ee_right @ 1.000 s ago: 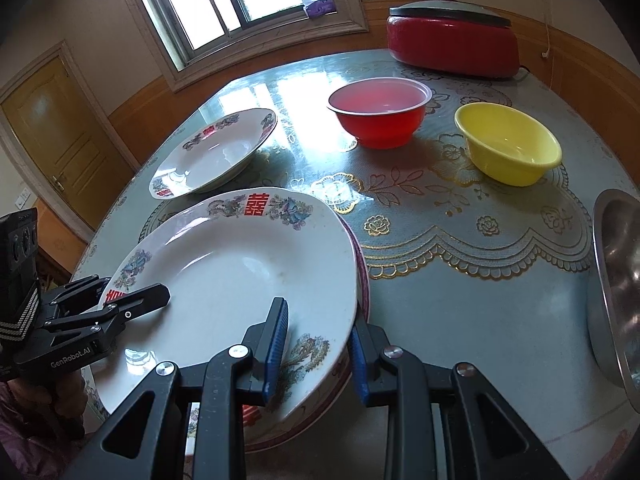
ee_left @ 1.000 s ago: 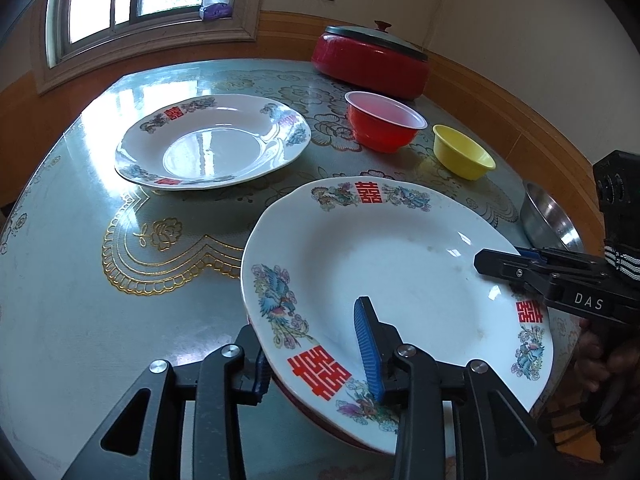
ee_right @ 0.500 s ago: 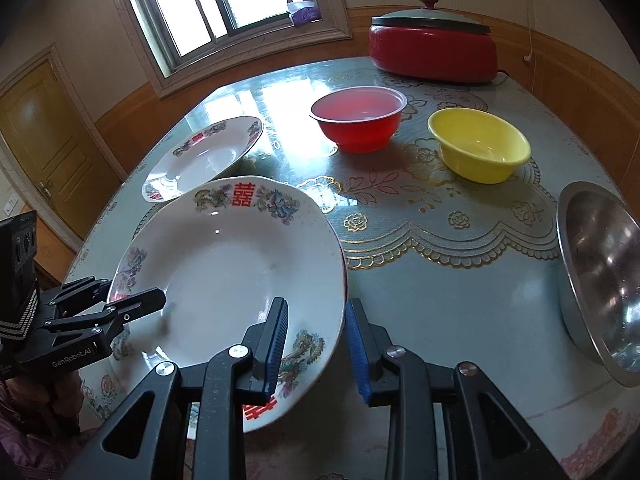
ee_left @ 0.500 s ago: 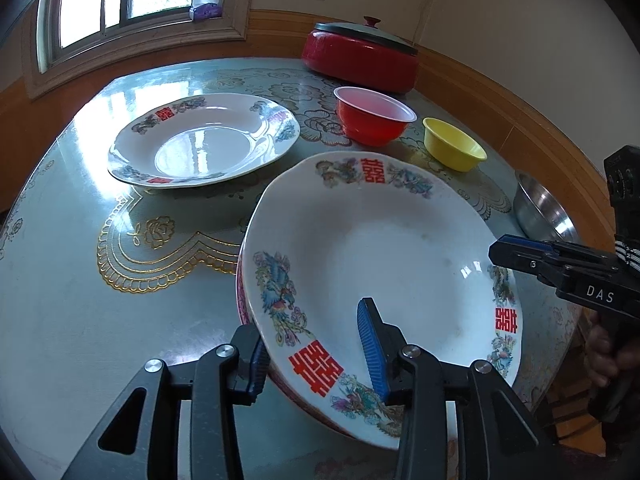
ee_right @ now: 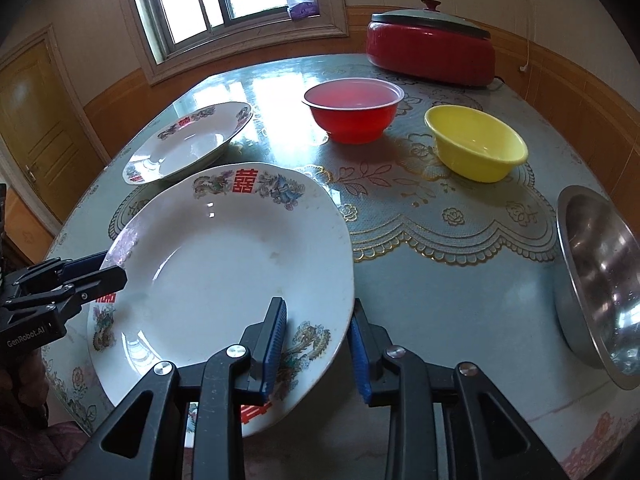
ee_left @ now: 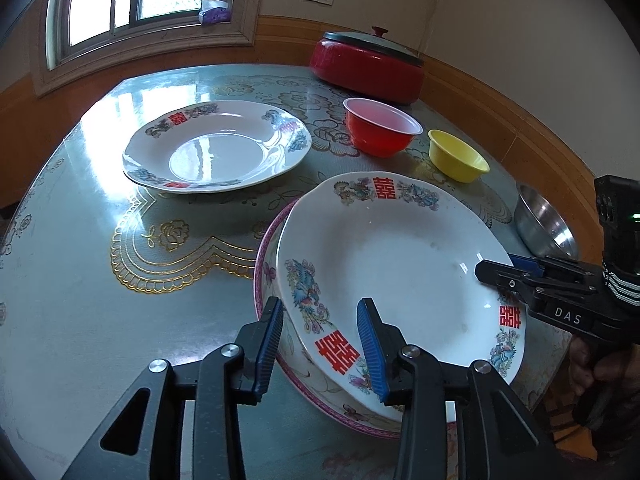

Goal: Organize plates and bowls

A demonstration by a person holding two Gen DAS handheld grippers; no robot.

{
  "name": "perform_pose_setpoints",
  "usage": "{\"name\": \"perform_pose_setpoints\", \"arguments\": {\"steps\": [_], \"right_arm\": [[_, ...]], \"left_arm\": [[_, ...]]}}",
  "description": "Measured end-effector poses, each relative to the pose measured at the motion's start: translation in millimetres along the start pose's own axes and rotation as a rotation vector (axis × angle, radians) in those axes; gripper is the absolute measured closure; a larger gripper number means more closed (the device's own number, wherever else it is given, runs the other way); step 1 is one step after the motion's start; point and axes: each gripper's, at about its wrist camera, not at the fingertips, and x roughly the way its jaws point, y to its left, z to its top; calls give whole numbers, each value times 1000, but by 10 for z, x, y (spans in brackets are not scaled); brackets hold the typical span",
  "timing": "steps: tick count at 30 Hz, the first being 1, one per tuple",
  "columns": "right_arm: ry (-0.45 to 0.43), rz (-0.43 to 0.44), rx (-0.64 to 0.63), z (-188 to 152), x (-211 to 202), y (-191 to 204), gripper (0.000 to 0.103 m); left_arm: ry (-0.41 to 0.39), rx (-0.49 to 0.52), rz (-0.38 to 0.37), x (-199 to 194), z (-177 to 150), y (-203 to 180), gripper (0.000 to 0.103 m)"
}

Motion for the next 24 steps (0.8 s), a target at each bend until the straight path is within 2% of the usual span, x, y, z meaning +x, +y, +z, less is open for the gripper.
{"name": "perform_pose_setpoints", "arguments": {"steps": [4,9,18,24], "right_arm": [[-6,-71,-85,11,-25,112,69],[-7,-84,-95,32,-17,142,70],[-13,-99,-118,27,-13,228,71],[-12,-112,-112,15,-22,246,71]], "left_arm": [[-19,-24,22,-86,-13,74,63],[-14,-97,40,-106,-55,245,59],[-7,-86,38,-100,-73,235,60],[-16,-41,18,-110,-58,149,60]]}}
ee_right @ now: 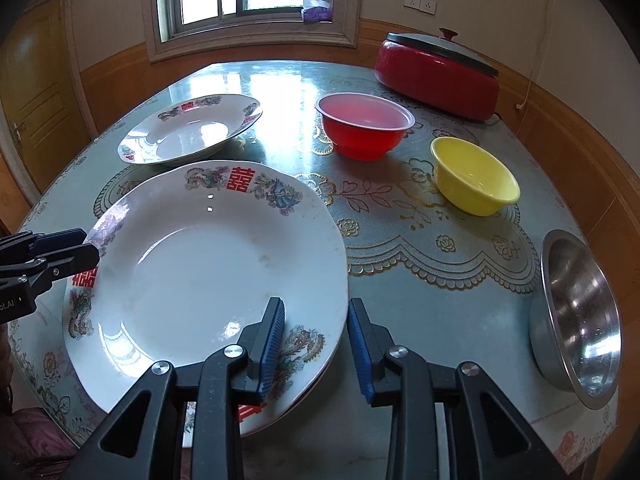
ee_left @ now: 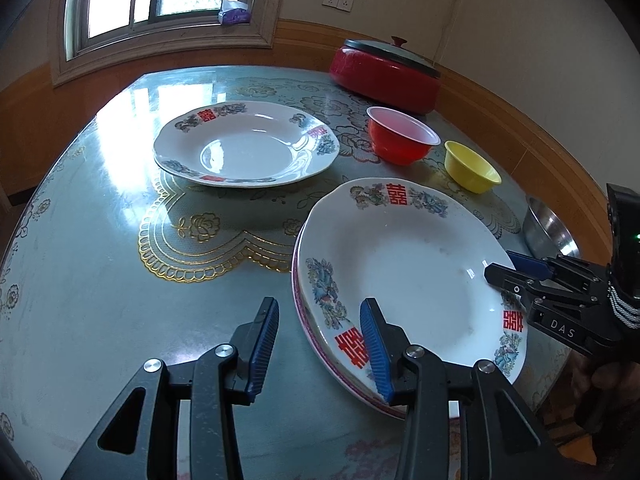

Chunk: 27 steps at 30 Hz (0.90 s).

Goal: Organize plates and bowls

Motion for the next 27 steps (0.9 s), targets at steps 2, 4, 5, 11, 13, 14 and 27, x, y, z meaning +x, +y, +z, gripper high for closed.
{"name": "perform_pose_setpoints", "arguments": {"steps": [2,4,5,11,13,14,27], "right_arm": [[6,1,7,7,5,-7,71],[12,-8,4,26,9,2,71],[10,-16,5,41,5,1,71],[-33,-13,46,248,-45,2,63],[-45,3,52,324,-47,43,62],[-46,13,50,360,-40,74,61],[29,378,152,839,269,352,58]], "left_arm": [[4,1,2,14,10,1,60],[5,-3,14,22,29,17,60],[3,-4,24,18,46,24,58],[-36,1,78,-40,212,33,46],[-37,-4,98,-35,245,58,45],[-32,-13,102,-27,261,81,45],[-29,-83,164,-10,430,505,36]]}}
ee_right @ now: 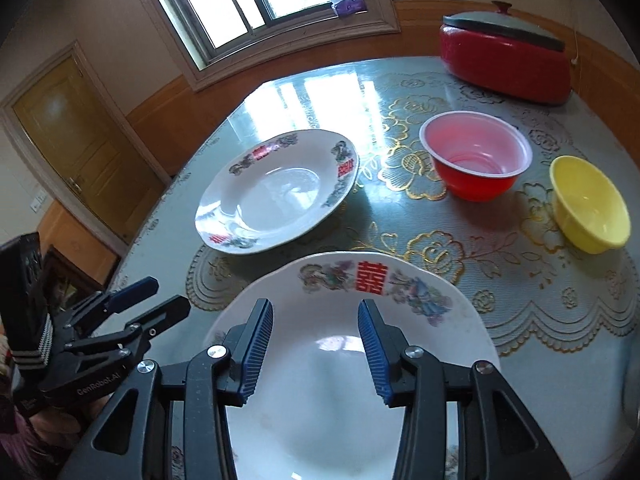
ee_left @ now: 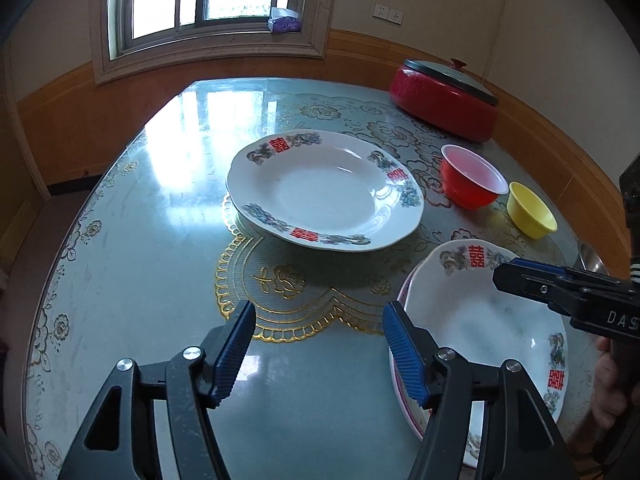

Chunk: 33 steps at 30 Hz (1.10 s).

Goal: Organize plates and bowls

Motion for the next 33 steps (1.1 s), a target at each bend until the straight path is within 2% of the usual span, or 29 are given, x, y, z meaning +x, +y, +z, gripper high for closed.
{"name": "perform_pose_setpoints", "arguments": {"steps": [4,8,16,25,27,29,31,33], "right_arm": [[-14,68,78,216,81,-19,58],[-22,71,149,447,213,-77,58],[23,55,333,745,655,-336,58],[48,-2,397,976,993,-464,59],[63,-2,404,1019,1084,-458,66],[81,11,395,1045,1186,-425,69],[102,12,380,1051,1284,-378,69],[96,-10,353,1049,1331,-329,69]], "left_arm": [[7,-21,-4,70,118,157,36],[-9,-35,-16,132,287,328,36],[-6,-43,-58,441,622,660,38],[24,-98,-128,933,982,985,38],[34,-105,-139,1046,1036,1022,38],[52,-105,-153,1156,1075,1030,38],[62,-93,-169,1236,1101,1006,47],[76,-65,-171,1318,1124,954,65]]}}
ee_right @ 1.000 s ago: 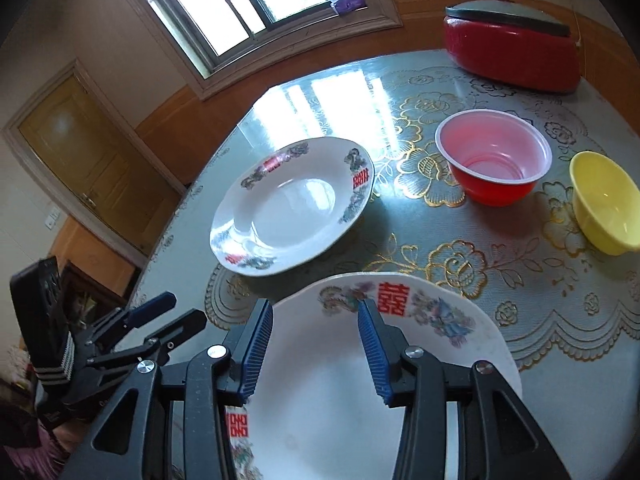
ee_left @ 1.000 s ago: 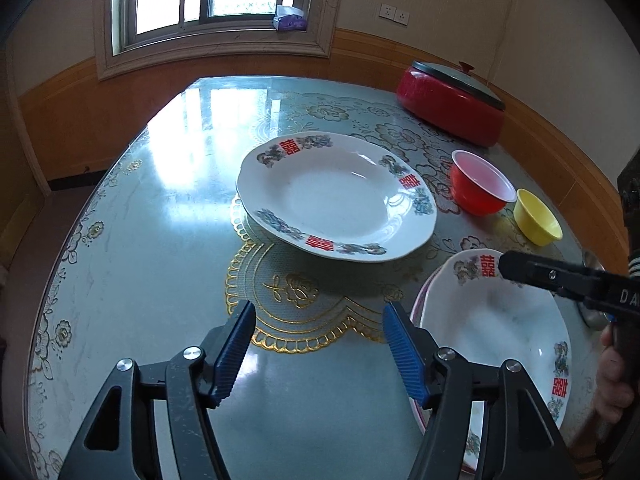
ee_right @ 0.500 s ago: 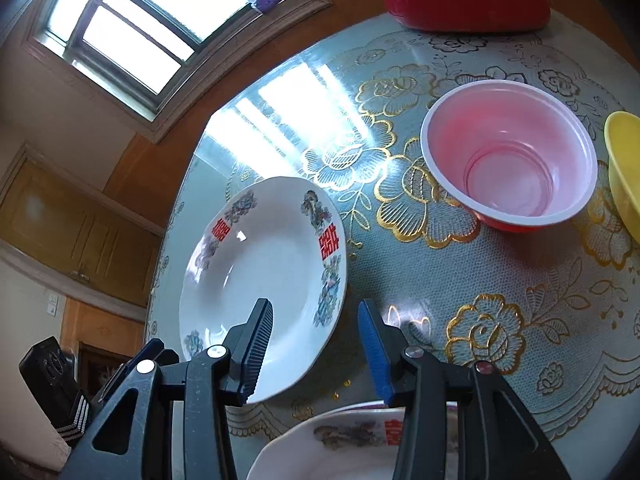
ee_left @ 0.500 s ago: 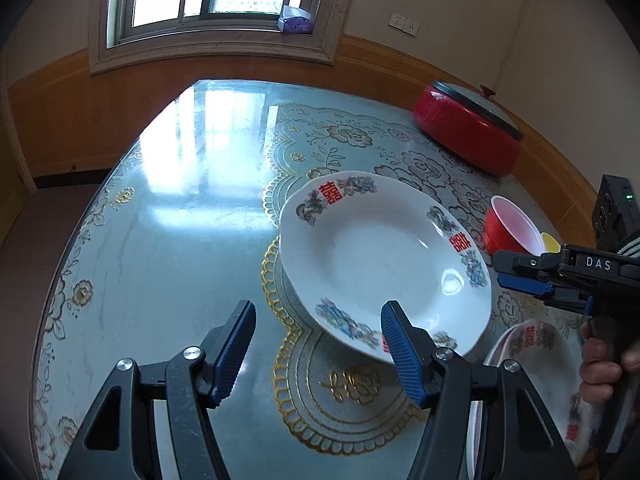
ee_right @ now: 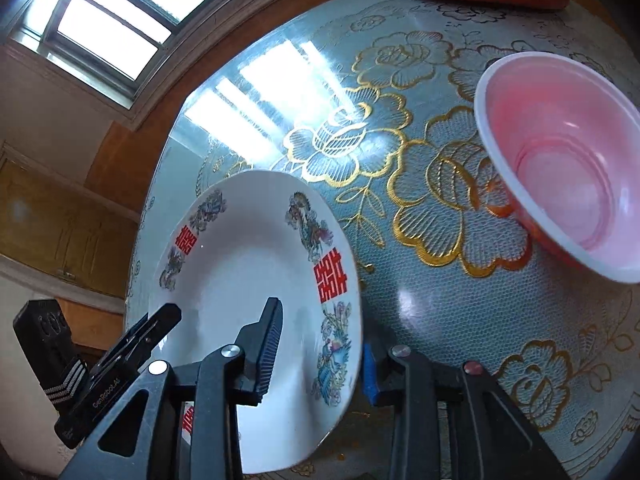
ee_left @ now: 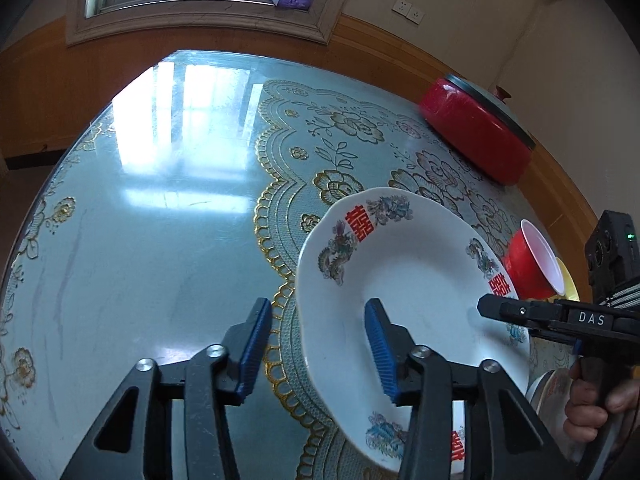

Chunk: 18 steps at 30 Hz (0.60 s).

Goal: Organize plates and bowls
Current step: 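Carry the smaller red-character plate with the left gripper and lower it onto the stack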

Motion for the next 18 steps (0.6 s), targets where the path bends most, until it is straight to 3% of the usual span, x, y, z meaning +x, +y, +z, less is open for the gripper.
{"name": "perform_pose_setpoints", "arguments": {"steps": [2,5,7,18], "right_arm": [[5,-10,-26,20,26,51,70],[13,-21,-45,29,37,85,71],[9,-53,-60,44,51,108,79],[29,-9,-116,-63,-44,92,79]], "left_arm": [[0,22,-1,57,0,-28,75],[-8,30,8,46,-19,-34,75],[-6,26,-3,22,-53,-25,76],[-1,51,-5,-224,-349,-85,76]]}}
